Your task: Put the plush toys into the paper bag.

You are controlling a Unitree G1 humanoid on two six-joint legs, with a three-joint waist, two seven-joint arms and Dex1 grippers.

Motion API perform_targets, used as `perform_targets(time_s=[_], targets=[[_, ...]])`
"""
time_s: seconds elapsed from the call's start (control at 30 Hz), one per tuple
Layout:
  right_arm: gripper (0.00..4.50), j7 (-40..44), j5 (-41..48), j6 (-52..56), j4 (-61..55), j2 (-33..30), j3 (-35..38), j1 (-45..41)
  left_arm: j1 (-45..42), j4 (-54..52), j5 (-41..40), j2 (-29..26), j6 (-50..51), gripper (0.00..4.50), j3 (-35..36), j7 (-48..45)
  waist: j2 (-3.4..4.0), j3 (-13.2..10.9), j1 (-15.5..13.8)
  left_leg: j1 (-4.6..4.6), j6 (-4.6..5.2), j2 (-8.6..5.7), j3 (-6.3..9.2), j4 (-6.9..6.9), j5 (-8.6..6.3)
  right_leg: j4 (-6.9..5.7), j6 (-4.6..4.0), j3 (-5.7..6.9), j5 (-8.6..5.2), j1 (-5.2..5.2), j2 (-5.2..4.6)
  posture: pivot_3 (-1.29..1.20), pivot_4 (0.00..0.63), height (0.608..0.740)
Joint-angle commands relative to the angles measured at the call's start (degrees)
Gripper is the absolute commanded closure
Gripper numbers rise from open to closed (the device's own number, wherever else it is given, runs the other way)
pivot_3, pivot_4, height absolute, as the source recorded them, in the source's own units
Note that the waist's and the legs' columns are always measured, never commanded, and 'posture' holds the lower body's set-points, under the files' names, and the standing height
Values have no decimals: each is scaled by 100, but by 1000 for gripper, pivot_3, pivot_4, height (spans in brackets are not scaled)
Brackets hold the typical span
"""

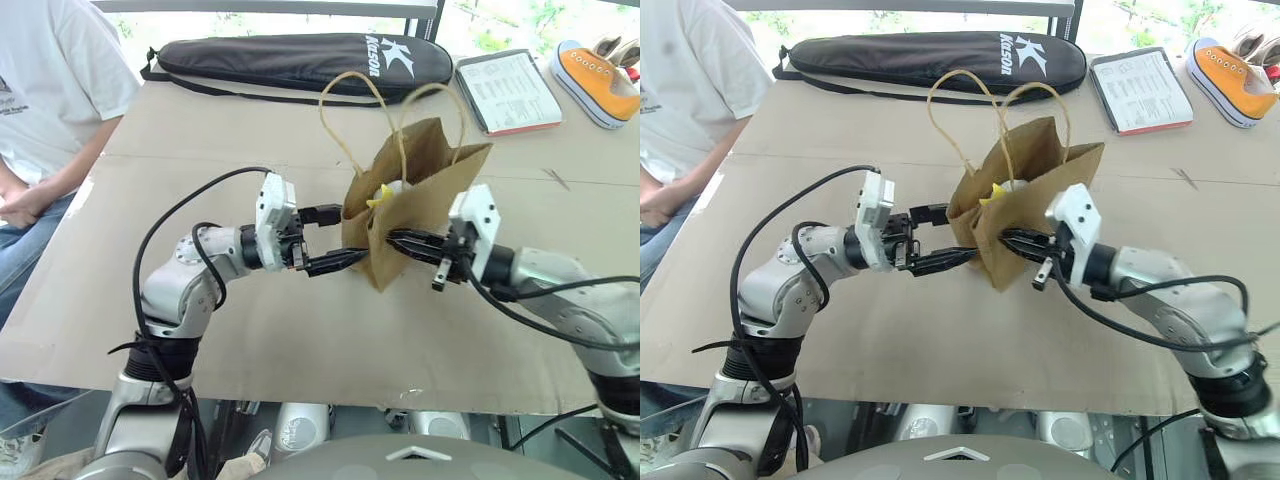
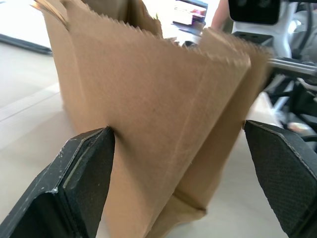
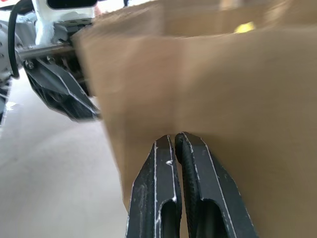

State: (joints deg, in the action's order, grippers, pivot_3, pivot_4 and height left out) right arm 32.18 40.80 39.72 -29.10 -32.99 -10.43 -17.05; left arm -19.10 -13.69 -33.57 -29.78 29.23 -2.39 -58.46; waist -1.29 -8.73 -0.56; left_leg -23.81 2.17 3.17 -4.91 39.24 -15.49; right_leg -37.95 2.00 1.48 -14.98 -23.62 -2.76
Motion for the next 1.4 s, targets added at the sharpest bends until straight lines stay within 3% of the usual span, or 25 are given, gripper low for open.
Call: perform_targets(time_s=[0.03, 0.27, 0.43, 0.73, 0.77, 0.93, 1.03, 1.17, 1.3, 1.4], targets=[[4449, 221, -301, -223, 288, 204, -118, -229, 124, -480, 27, 65, -87, 0, 45, 305, 0, 0, -12, 0, 0, 1, 0, 0, 0, 0, 0, 0, 0, 0, 0, 0, 150, 740], [4449, 453, -539, -291, 459, 481, -168, -305, 428, -883, 439, 290, -226, 0, -142, 1013, 1, 1, -16, 2, 0, 2, 0, -1, 0, -2, 0, 1, 0, 1, -2, 0, 150, 740], [4449, 451, -548, -267, 319, 583, -51, -177, 421, -805, 784, 773, -302, 0, -230, 1787, 1, 1, -24, 1, 0, 1, 1, 0, 0, -3, -1, 2, 1, 1, -2, 0, 150, 740], [4500, 312, -170, 34, -747, 59, 954, 609, 236, -398, 1056, 900, -707, 4214, -321, 1758, 1, 1, -28, 1, 2, 1, 1, -1, -1, -1, -1, 3, 1, 2, -4, 0, 150, 740], [4500, 281, -81, 86, -891, -27, 1118, 738, 208, -328, 1080, 892, -766, 4458, -330, 1723, 1, 1, -36, 1, 2, 0, 1, -1, -1, -1, -1, 3, 1, 2, -7, 0, 150, 740], [4500, 133, 327, 278, -1274, -244, 1688, 1119, -266, 491, 1230, 679, -1429, 4458, -244, 1126, 1, 1, -24, 3, 3, -2, 4, -1, -2, -3, -1, 5, 1, 4, -4, 0, 150, 740], [3804, 136, 295, 181, -1390, -333, 1828, 1246, -821, 1393, 1235, 316, -2306, 4500, -180, 22, 1, 1, -17, 8, 5, -9, 1, 0, -3, -6, -1, 2, 1, 4, 3, 0, 150, 740], [1773, 319, 265, 7, -1608, -609, 2220, 1670, -1886, 3024, 987, -12, -3165, 4500, -42, -1673, 2, 2, -33, 2, 3, -12, 1, 0, -2, 1, -2, 9, 0, 3, 8, 0, 150, 740], [134, 761, 277, -261, -1859, -959, 3375, 2644, -2815, 4713, 968, 10, -3789, 4500, -3, -3032, 2, 2, -95, -10, 6, -25, 2, 1, -3, 11, 3, 12, -2, 3, 2, 0, 150, 740], [54, 939, 353, -328, -1987, -1084, 4112, 3277, -3145, 5529, 1047, 99, -4232, 4500, -87, -3392, 1, 3, -70, -10, 12, -43, 5, 3, -7, 9, 15, 8, -9, 6, -7, 0, 150, 740]])
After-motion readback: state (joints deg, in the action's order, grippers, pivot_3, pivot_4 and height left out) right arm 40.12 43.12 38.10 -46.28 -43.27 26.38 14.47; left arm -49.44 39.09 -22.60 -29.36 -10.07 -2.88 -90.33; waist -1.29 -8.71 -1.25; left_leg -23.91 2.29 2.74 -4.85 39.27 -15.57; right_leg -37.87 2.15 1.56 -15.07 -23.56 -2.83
